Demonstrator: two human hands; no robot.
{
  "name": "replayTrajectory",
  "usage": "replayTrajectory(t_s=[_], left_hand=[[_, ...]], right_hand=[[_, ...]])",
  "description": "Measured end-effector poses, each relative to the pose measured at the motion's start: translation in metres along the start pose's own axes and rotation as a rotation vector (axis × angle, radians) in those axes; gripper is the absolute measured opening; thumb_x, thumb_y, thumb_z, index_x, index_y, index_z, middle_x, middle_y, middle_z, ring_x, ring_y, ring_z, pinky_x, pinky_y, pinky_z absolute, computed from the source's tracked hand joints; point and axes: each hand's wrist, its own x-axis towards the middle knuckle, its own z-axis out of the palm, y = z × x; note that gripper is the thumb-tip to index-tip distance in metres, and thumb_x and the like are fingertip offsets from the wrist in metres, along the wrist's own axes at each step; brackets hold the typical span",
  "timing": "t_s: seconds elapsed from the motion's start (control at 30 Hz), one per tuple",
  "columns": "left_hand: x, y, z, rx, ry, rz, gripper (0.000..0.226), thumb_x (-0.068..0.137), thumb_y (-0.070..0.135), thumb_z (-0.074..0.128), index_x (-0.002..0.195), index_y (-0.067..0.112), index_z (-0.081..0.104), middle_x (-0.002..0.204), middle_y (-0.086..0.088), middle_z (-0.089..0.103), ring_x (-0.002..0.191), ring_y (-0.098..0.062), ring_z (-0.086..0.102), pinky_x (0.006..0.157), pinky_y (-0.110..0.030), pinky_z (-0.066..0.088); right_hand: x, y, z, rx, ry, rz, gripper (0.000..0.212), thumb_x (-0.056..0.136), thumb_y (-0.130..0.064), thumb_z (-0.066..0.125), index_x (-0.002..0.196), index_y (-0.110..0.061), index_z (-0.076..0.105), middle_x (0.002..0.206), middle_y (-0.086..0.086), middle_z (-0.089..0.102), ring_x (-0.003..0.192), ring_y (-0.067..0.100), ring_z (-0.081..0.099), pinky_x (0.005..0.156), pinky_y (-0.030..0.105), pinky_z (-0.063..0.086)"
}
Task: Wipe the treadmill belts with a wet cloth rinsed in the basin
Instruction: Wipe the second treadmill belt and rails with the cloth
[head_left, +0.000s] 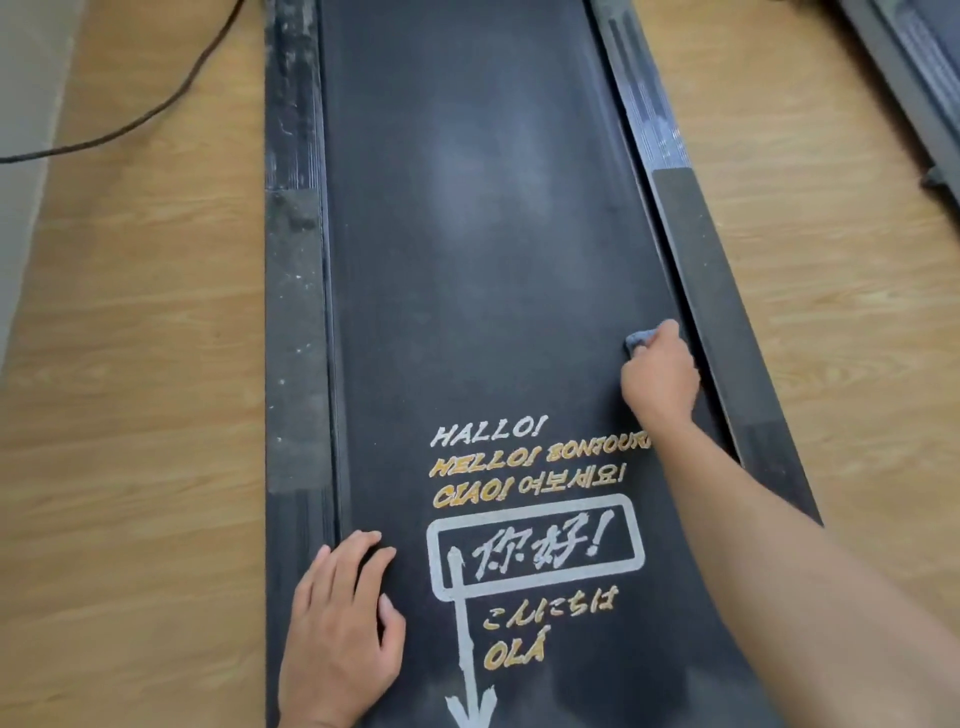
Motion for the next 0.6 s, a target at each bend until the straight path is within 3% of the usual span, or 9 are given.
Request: replayTrajectory(t_s=[0.13, 0.23, 0.3, 0.4, 0.47, 0.6], left_hand=[[0.001, 0.0, 0.001, 0.02, -0.011, 0.01, 0.045, 0.088, 0.023, 0.046, 0.125, 0.011, 0.069, 0.142, -0.004, 0.059, 0.132, -0.025, 0.055, 0.125, -0.045, 0.03], [0.0, -0.001, 0.0, 0.011, -0.014, 0.005, 0.046, 0.086, 0.024, 0.046, 0.126, 0.012, 0.066, 0.14, -0.004, 0.058, 0.129, -0.026, 0.054, 0.126, -0.043, 0.027], [0.002, -0.001, -0.001, 0.006, 0.01, 0.001, 0.045, 0.085, 0.025, 0.047, 0.125, 0.011, 0.061, 0.134, -0.008, 0.058, 0.124, -0.03, 0.053, 0.127, -0.037, 0.019], [0.003, 0.001, -0.003, 0.012, 0.002, 0.007, 0.046, 0.085, 0.025, 0.046, 0.125, 0.01, 0.062, 0.136, -0.009, 0.058, 0.125, -0.031, 0.052, 0.128, -0.036, 0.017], [0.002, 0.001, -0.004, 0.021, -0.006, 0.012, 0.047, 0.087, 0.025, 0.046, 0.125, 0.01, 0.068, 0.14, -0.006, 0.059, 0.13, -0.029, 0.052, 0.125, -0.042, 0.025], [-0.001, 0.001, 0.0, 0.014, 0.012, 0.013, 0.047, 0.089, 0.026, 0.045, 0.125, 0.009, 0.069, 0.142, -0.005, 0.059, 0.131, -0.027, 0.053, 0.123, -0.047, 0.031]], right_hand=[[-0.081, -0.113, 0.062, -0.06, -0.198, -0.339, 0.021, 0.089, -0.007, 0.051, 0.104, -0.021, 0.047, 0.112, 0.008, 0.067, 0.101, 0.036, 0.063, 0.081, 0.041, 0.034], [-0.176, -0.175, 0.1, -0.113, -0.371, -0.641, 0.035, 0.09, -0.008, 0.052, 0.124, -0.014, 0.05, 0.115, 0.008, 0.066, 0.101, 0.031, 0.064, 0.08, 0.041, 0.037], [-0.216, -0.18, 0.112, -0.11, -0.429, -0.72, 0.043, 0.091, -0.009, 0.054, 0.133, -0.009, 0.046, 0.117, 0.01, 0.064, 0.104, 0.031, 0.063, 0.078, 0.042, 0.045], [-0.218, -0.153, 0.101, -0.1, -0.464, -0.75, 0.047, 0.09, -0.009, 0.059, 0.135, -0.008, 0.044, 0.117, 0.01, 0.062, 0.107, 0.03, 0.063, 0.07, 0.041, 0.05], [-0.19, -0.125, 0.083, -0.104, -0.444, -0.732, 0.043, 0.085, -0.005, 0.062, 0.124, -0.013, 0.047, 0.114, 0.006, 0.062, 0.106, 0.029, 0.061, 0.065, 0.039, 0.043], [-0.075, -0.02, 0.013, -0.16, -0.272, -0.352, 0.023, 0.088, -0.004, 0.049, 0.103, -0.02, 0.044, 0.11, 0.004, 0.061, 0.105, 0.033, 0.055, 0.067, 0.039, 0.043]])
